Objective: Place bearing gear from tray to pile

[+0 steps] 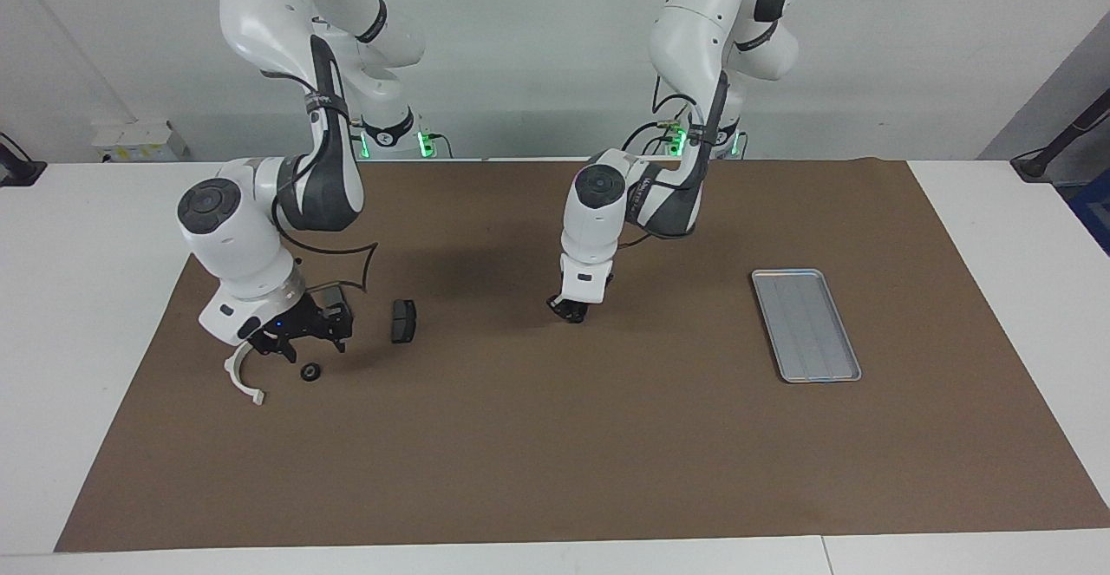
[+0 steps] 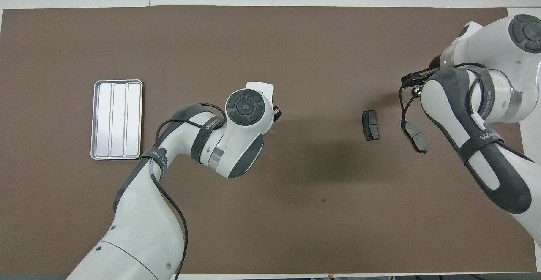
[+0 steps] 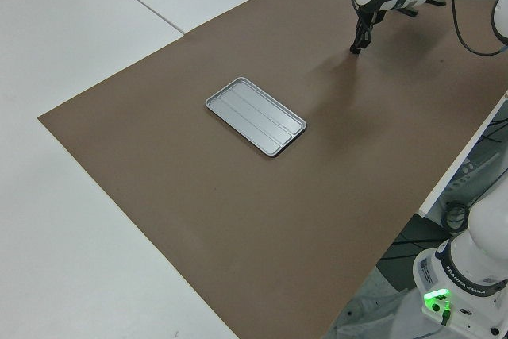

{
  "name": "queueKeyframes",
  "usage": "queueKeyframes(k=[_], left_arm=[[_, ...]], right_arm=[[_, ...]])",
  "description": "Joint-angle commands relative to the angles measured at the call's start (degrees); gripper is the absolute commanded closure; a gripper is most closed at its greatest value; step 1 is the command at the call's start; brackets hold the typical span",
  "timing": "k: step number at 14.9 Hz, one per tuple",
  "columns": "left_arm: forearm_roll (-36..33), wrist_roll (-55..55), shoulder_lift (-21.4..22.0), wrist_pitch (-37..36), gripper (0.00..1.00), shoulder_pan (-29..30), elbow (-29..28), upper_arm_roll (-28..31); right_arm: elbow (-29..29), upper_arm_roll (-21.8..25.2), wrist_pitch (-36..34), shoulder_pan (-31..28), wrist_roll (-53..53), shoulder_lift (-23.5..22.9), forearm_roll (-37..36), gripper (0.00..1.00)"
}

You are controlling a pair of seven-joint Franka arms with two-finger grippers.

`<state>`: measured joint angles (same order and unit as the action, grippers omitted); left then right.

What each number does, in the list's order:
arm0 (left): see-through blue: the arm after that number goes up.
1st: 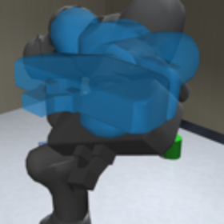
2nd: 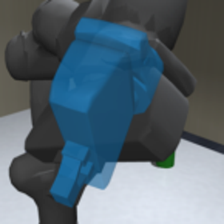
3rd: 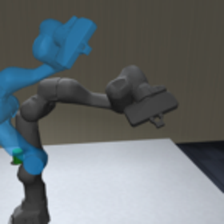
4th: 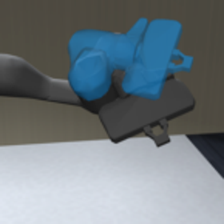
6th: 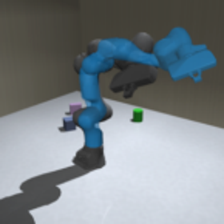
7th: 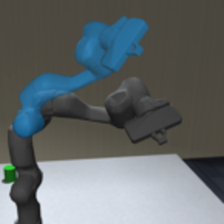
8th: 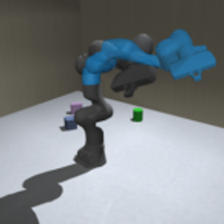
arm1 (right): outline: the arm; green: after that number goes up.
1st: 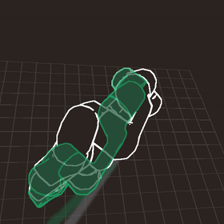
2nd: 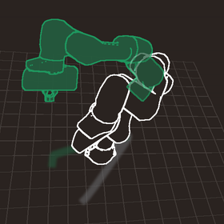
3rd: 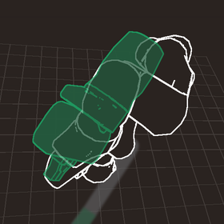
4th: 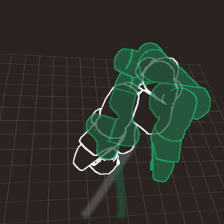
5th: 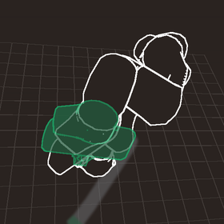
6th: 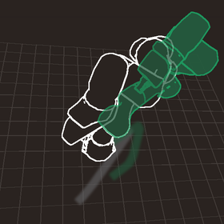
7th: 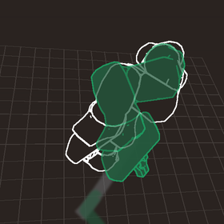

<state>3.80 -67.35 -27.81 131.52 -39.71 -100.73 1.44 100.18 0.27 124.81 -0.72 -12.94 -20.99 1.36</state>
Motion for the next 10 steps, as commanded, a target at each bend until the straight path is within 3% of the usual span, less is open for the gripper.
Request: queueKeyframes(k=[1,2,6,10], left_arm=[[0.2,-0.6,-0.6,-0.8,0.06,-1.1,1.0,1.1],[0.2,-0.6,-0.6,-2.0,0.00,-1.0,1.3,1.1],[0.2,-0.1,2.8,-7.3,0.00,0.1,1.8,1.5],[0.2,0.6,7.7,-10.2,0.00,4.5,1.2,1.9]], right_arm=[[0.7,-0.5,1.2,-1.1,-1.5,0.0,0.1,0.19],[0.7,-0.5,1.2,-1.0,-1.3,0.0,0.1,0.19],[0.7,-0.5,0.3,1.0,3.5,0.2,0.6,0.19],[0.7,-0.4,-3.1,9.4,16.8,1.5,0.3,0.21]])
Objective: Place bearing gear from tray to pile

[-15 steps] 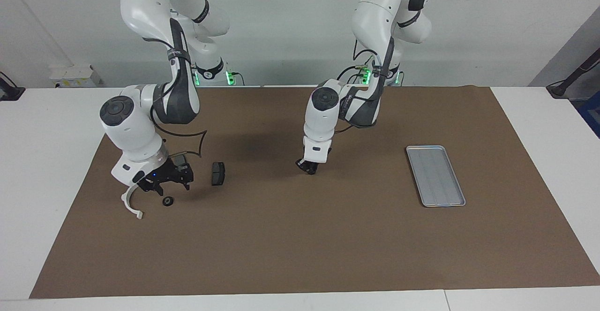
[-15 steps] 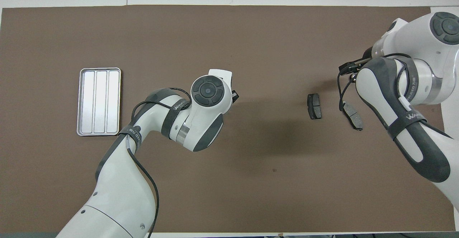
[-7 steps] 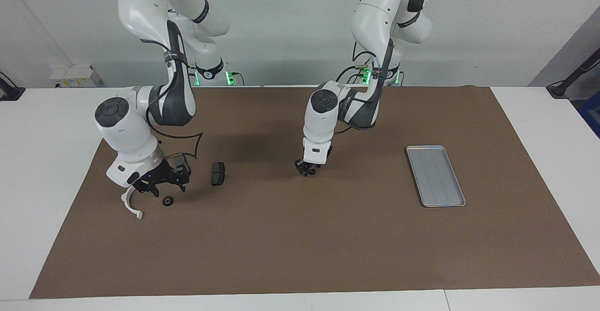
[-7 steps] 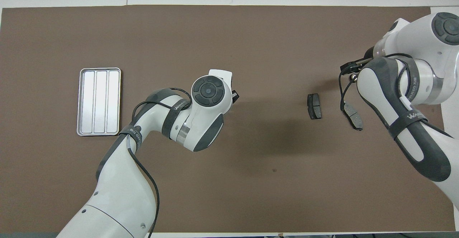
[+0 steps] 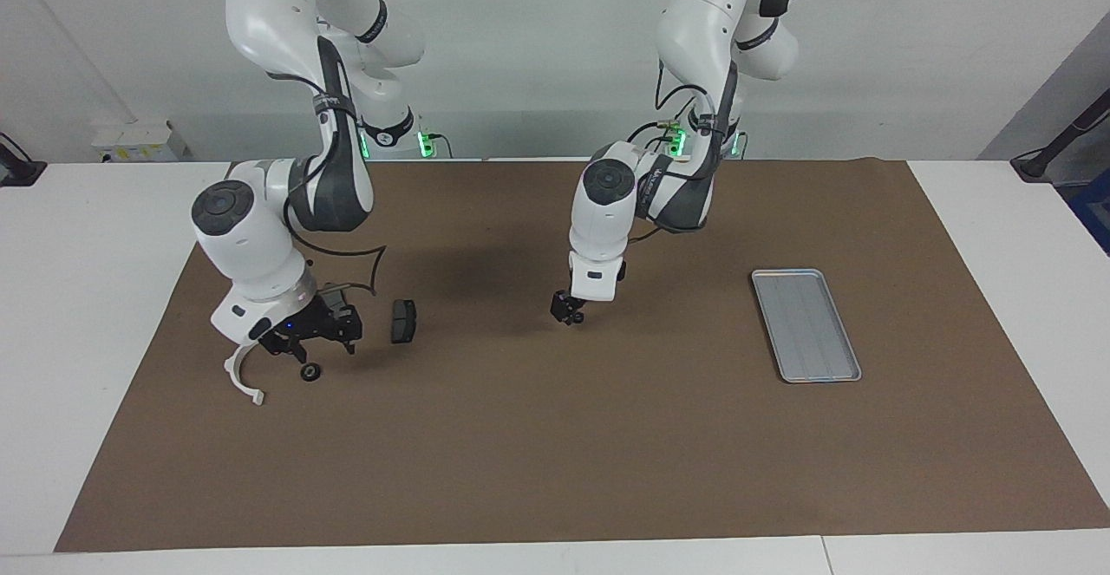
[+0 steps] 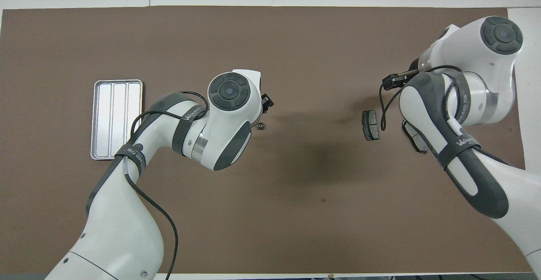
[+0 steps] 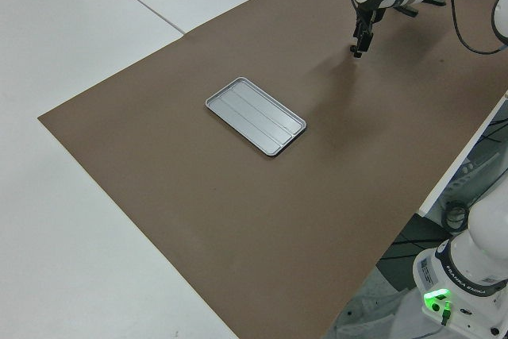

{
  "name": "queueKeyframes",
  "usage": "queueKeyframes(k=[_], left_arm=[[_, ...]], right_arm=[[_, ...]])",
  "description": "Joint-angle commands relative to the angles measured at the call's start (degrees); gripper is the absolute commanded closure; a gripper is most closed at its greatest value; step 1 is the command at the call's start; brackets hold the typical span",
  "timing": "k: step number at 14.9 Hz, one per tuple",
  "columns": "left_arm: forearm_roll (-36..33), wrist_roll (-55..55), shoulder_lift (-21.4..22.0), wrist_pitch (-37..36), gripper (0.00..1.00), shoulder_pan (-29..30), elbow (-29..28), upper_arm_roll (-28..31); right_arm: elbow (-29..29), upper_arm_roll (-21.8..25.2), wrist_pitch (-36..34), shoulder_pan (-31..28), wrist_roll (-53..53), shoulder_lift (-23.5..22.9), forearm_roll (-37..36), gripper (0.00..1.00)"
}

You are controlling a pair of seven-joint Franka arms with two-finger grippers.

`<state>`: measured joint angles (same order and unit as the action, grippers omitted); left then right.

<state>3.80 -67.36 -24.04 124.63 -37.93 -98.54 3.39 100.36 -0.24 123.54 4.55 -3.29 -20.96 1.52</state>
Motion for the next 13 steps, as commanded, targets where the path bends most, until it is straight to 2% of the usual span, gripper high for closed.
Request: queueKeyframes(k=[1,6,10,13], left_arm=[[0.2,2.0,5.3,-4.8,0.00,4.3,-1.0,-0.1],[0.2,17.6,10.3,-11.7,0.00,13.0,-1.0,0.0],[0.1,32.6,13.1,-15.1,0.00,21.1,-0.6,0.1],[0.1,41.3,15.1,-19.5,0.00,26.3,0.4,0.2]], right_arm=[[0.5,0.1,-2.7,6.8,11.9,1.8,-0.3,0.21],[0.1,0.1,-3.7,20.5,35.3,2.8,-3.0,0.22],[-0.7,0.1,-1.0,26.5,45.2,1.9,-3.4,0.22],[-5.1,0.1,-1.6,31.2,51.3,-1.5,-5.0,0.23]])
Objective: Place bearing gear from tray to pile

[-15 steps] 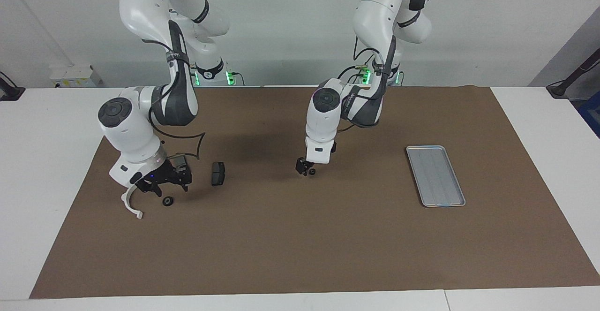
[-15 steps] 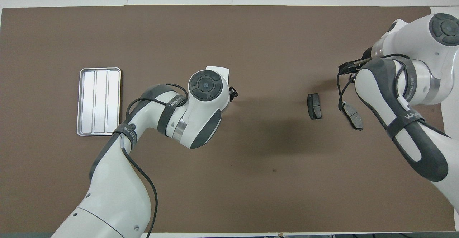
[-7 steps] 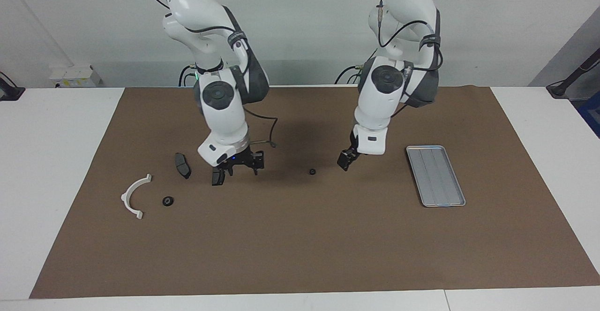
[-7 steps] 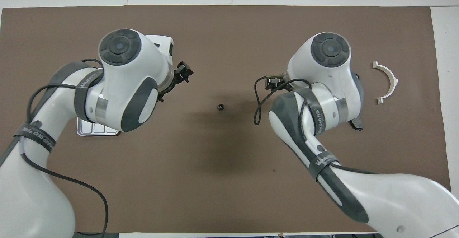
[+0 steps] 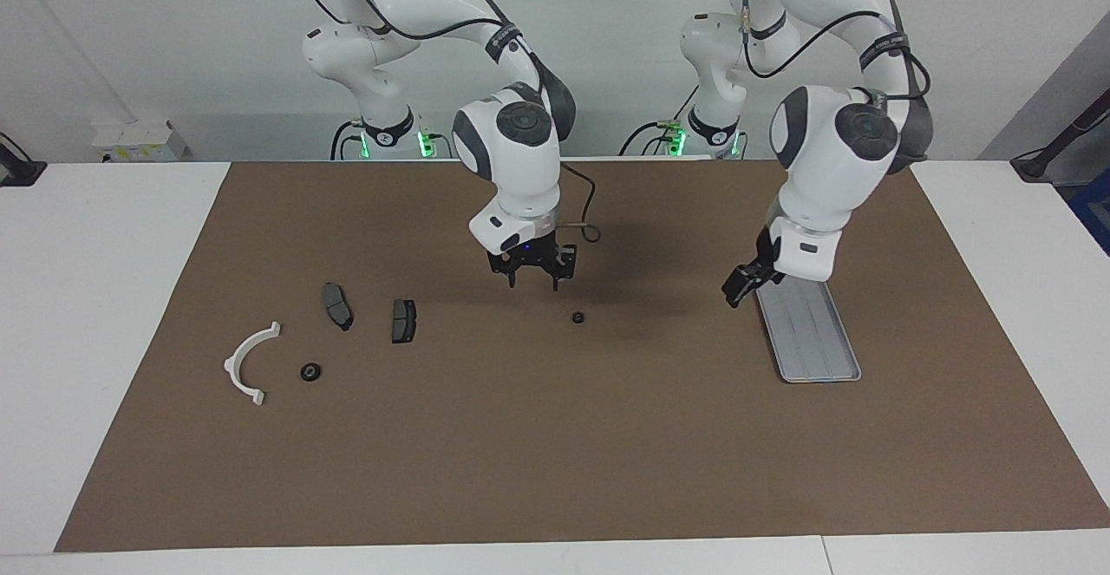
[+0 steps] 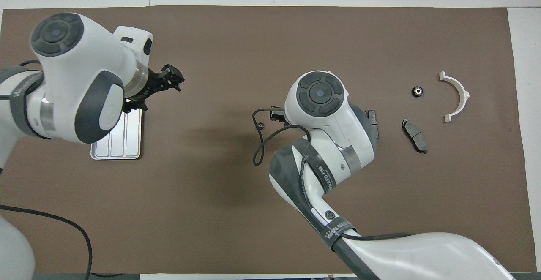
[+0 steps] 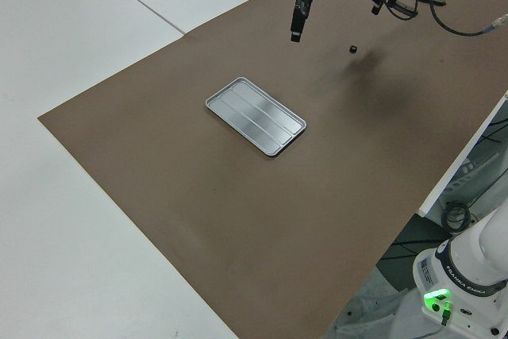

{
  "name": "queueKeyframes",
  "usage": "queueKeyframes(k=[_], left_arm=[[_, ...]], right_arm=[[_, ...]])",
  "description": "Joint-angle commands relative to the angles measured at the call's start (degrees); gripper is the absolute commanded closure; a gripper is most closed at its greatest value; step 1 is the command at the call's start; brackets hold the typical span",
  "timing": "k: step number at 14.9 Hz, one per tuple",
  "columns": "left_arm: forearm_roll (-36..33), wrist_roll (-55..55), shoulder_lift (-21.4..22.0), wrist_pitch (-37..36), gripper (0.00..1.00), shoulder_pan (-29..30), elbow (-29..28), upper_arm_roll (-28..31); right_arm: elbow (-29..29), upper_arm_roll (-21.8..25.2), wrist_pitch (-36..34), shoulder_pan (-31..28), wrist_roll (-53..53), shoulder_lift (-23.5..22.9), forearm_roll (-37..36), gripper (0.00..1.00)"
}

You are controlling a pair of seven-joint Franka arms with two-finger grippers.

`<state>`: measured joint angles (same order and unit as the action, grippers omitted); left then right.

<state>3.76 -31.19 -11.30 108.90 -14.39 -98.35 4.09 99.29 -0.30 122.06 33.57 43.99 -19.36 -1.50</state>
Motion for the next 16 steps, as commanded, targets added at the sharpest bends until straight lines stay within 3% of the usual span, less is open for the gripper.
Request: queueKeyframes(k=[1,5,11,16], left_arm=[[0.0,7.3,3.1,-5.4,0.00,4.5,0.4,-0.5],[-0.5,14.4,7.7,-12.6,0.00,7.1,0.1,-0.5],[-1.4,20.8,10.2,-20.3,0.00,9.7,0.4,-0.3],[-1.3,23.0,11.7,-19.6,0.00,11.0,-1.1,-1.2]], right_arm=[[-6.3,0.2,-0.4,2.5,5.0,-4.6,-2.9,0.23],[-11.6,0.0,-0.4,3.3,5.1,-9.4,-2.9,0.24],[-11.7,0.0,2.3,2.9,3.5,-12.0,-2.8,0.24],[-11.1,-0.1,5.0,3.0,3.4,-13.1,-2.6,0.24]])
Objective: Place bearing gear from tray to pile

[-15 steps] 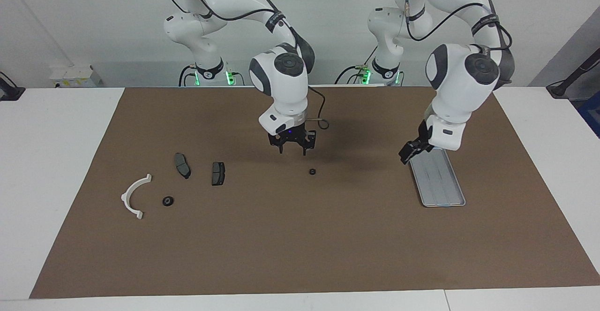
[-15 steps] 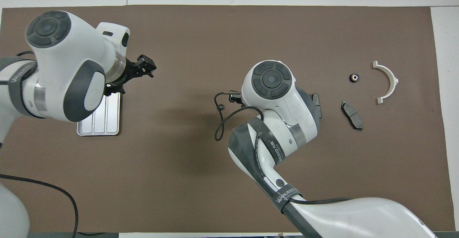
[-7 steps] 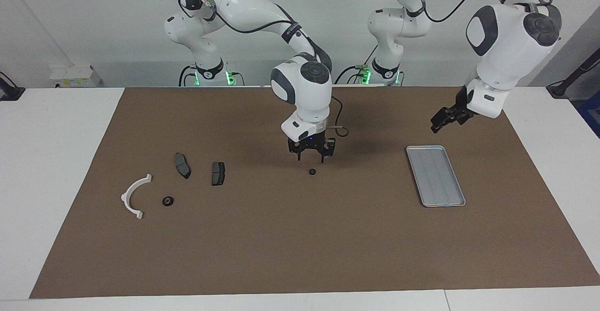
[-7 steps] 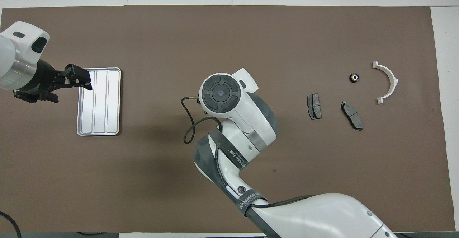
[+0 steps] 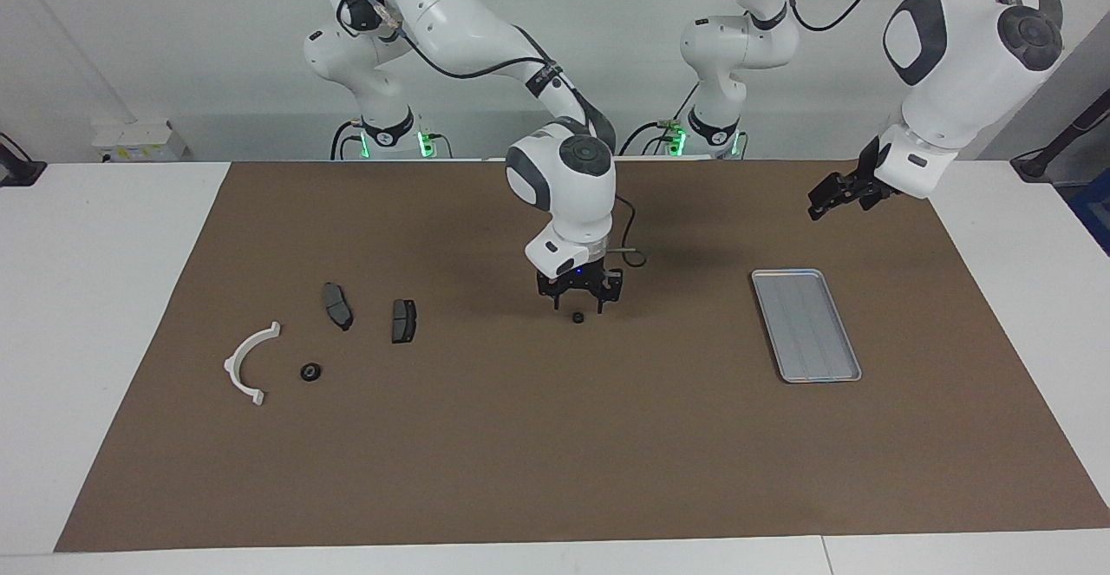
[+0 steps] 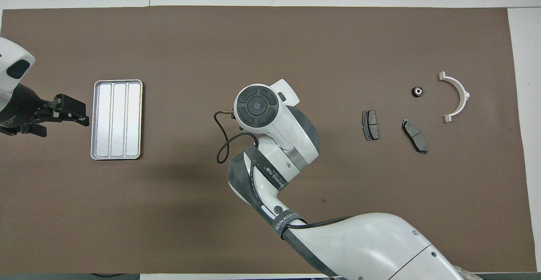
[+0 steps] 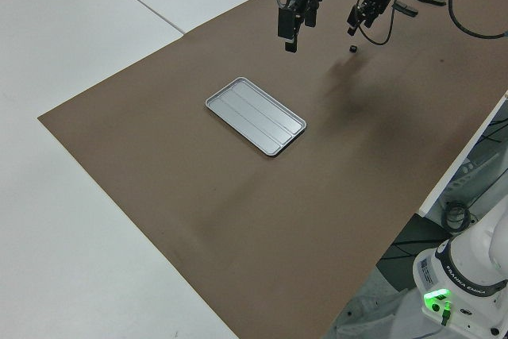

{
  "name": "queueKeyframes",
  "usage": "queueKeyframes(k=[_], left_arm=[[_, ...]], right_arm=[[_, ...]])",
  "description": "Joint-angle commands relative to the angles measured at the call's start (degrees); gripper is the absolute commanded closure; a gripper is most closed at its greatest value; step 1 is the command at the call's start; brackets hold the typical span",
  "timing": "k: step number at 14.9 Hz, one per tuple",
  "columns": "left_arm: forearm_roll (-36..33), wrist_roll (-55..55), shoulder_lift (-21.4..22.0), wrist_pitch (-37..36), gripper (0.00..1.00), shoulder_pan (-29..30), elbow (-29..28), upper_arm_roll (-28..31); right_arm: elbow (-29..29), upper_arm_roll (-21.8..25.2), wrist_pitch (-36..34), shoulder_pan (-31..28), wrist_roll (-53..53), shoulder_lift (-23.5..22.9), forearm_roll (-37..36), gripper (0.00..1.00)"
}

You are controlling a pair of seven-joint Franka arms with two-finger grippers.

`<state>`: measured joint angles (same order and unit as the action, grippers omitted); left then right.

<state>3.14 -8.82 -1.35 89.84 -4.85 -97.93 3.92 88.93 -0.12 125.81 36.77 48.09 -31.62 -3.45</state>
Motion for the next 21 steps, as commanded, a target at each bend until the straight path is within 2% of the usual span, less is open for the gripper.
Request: queueKeyframes(k=[1,9,21], left_arm=[[-0.7,0.5,1.6,-0.5,0.00,2.0,-1.3,-1.1],[-0.7,1.4,1.3,0.9,0.00,3.7,-0.9,-1.4],[-0.8,1.4,1.1,3.1,0.00,3.7,0.5,-2.8]], right_arm=[[-0.5,-0.1,1.4,-0.2,-0.8,-0.9,-0.7,0.24],[4.2,-0.2,5.1,-0.6,-4.1,-0.8,-0.4,0.26],[4.9,-0.2,6.6,-0.6,-5.2,-1.0,0.0,0.26]])
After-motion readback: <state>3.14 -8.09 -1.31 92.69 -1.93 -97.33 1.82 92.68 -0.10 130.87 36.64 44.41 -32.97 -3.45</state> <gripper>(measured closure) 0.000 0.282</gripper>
